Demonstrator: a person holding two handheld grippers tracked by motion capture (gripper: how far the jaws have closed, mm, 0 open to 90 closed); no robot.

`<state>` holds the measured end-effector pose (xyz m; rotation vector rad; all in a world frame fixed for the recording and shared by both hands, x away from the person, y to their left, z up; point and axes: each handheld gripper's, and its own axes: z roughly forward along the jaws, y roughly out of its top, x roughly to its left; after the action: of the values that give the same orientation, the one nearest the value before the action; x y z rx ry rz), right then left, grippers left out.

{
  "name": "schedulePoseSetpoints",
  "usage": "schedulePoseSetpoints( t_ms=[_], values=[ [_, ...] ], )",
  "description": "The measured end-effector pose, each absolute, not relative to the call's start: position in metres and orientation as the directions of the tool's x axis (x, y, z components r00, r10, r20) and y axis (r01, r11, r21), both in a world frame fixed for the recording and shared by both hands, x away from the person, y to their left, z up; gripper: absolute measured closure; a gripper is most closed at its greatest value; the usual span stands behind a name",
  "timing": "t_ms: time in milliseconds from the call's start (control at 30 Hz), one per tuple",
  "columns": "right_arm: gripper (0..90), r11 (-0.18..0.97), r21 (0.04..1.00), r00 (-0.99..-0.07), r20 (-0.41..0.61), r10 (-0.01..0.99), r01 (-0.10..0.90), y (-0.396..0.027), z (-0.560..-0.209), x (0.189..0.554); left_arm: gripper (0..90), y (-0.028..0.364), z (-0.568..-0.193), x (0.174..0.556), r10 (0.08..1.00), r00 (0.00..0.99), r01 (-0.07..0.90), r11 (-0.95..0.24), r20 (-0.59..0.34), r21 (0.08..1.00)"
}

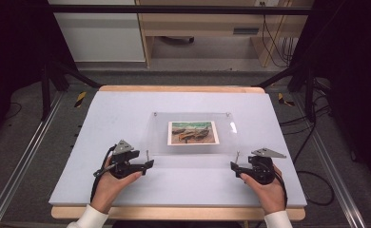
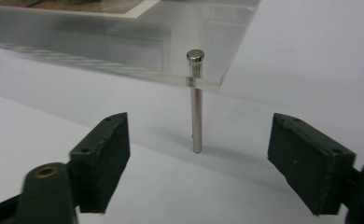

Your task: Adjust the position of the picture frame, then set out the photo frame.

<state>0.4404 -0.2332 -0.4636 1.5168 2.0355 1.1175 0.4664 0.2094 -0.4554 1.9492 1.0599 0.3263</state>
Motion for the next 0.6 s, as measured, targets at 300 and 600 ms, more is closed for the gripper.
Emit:
schedulePoseSetpoints(
  t_ms=[300,600],
  values=[
    [15.3,0.092,0.798,-0.37,0.17,0.913,0.596,-0.244,-0.441,0.436,8.0,0.22,-0.441,0.472,0.734,0.639,0.571,-0.251,-0.231,0.782],
    [32.0,0.132,0.778,-0.399,0.163,0.902,0.615,-0.236,-0.413,0.462,17.8,0.217,-0.41,0.496,0.755,0.625,0.576,-0.277,-0.196,0.769]
  ],
)
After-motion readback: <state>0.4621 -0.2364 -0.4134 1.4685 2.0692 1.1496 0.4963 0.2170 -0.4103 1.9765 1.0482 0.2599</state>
